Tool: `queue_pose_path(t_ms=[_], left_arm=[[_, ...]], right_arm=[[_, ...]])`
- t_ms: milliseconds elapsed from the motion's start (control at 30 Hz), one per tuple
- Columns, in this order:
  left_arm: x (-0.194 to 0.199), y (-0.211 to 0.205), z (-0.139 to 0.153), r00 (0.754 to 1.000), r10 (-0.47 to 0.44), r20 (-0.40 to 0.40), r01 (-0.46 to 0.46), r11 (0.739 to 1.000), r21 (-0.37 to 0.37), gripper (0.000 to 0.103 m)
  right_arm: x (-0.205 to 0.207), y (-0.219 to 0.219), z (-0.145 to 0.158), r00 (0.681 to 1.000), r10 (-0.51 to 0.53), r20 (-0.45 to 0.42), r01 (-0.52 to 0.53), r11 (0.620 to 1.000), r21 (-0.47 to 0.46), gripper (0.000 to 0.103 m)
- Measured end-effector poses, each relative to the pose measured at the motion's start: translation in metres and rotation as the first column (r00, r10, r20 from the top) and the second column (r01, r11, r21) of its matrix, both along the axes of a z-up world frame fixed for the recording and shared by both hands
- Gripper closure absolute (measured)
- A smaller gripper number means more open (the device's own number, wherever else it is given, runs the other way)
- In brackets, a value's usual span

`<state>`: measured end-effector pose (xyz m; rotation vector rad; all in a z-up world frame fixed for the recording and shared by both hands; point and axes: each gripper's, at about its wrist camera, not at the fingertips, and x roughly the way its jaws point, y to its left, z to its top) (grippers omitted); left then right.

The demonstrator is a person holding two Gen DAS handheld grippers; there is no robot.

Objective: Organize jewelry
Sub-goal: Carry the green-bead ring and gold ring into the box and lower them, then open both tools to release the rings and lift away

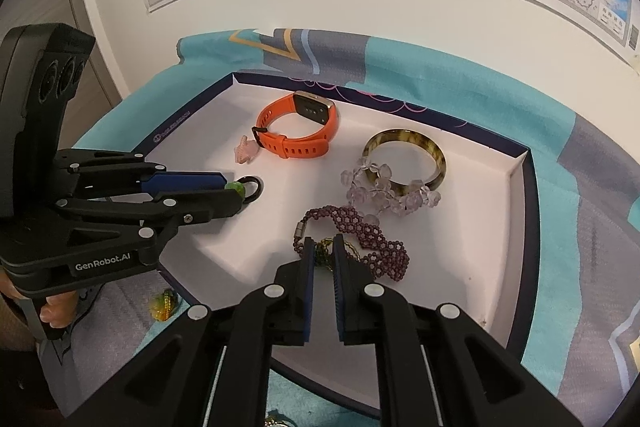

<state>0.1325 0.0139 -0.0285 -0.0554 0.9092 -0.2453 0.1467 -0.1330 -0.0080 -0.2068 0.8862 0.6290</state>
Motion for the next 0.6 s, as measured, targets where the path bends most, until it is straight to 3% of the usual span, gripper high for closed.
queue_pose_path(t_ms=[133,200,367,600], left_arm=[[-0.001,0.001,0.002,1.000,0.004,0.006,-0.004,1.000,0.001,0.081],[-0.003,0.001,0.004,1.000,0.010,0.019,-0.010,1.000,0.003,0.075],[-0.020,0.008,0.016,0.997,0.021,0.070,-0.022,1.000,0.015,0.069],[-0.069,0.011,0.030,0.988,-0.053,0.142,0.050,0.998,0.030,0.064]], right_arm=[[0.000,-0.004,0.001,1.000,-0.009,0.004,0.009,1.000,0.011,0.094],[0.000,-0.007,0.003,1.000,-0.013,0.007,0.013,1.000,0.020,0.093],[-0.007,-0.016,0.013,0.999,-0.028,0.030,0.026,0.998,0.053,0.081],[-0.032,-0.029,0.027,0.999,-0.017,0.040,0.013,0.995,0.103,0.077]])
